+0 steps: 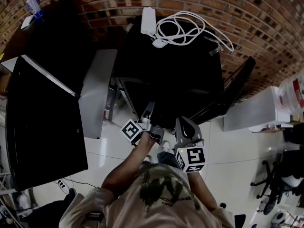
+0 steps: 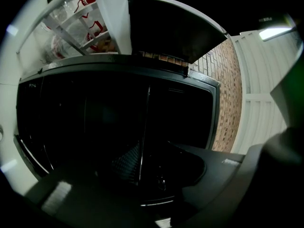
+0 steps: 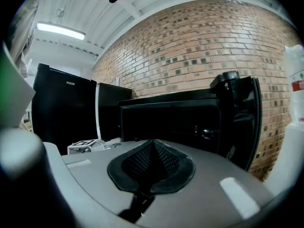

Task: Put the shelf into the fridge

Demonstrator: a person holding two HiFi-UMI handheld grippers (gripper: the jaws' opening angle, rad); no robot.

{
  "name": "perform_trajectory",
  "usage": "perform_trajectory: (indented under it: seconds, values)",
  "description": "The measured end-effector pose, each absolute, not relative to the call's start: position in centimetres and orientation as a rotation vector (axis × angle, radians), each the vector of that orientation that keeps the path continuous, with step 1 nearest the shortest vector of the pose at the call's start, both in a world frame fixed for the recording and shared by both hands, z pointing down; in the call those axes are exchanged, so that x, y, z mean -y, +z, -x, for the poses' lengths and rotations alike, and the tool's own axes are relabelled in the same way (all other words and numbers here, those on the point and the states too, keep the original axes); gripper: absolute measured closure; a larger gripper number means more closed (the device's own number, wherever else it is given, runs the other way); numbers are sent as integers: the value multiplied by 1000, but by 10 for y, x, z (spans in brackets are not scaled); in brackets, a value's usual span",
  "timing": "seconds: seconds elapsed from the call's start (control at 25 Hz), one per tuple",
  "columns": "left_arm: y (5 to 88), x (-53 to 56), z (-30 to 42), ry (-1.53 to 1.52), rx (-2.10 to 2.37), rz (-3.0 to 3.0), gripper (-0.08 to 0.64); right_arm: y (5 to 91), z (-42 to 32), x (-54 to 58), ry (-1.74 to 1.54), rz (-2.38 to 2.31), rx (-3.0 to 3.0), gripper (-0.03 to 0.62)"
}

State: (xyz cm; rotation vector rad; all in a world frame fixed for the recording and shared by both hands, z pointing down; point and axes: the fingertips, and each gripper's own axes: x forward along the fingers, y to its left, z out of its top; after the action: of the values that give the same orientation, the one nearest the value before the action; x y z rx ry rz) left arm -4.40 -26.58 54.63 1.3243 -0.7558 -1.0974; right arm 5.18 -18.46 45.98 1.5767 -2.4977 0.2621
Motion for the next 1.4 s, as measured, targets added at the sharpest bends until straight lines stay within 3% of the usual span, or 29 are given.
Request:
perform_trajectory:
  seconds: [0.32, 0.52, 1.4]
  values:
    - [504, 208, 53, -1089, 671, -1368, 485, 441, -20, 142, 223, -1590, 2512, 592]
    - [472, 176, 62, -1102, 631, -1408, 558, 430, -9, 117, 207, -1608, 2505, 592]
    - [405, 89, 38, -1102, 645, -1500, 558, 377, -27, 50, 124, -1620, 2550, 592]
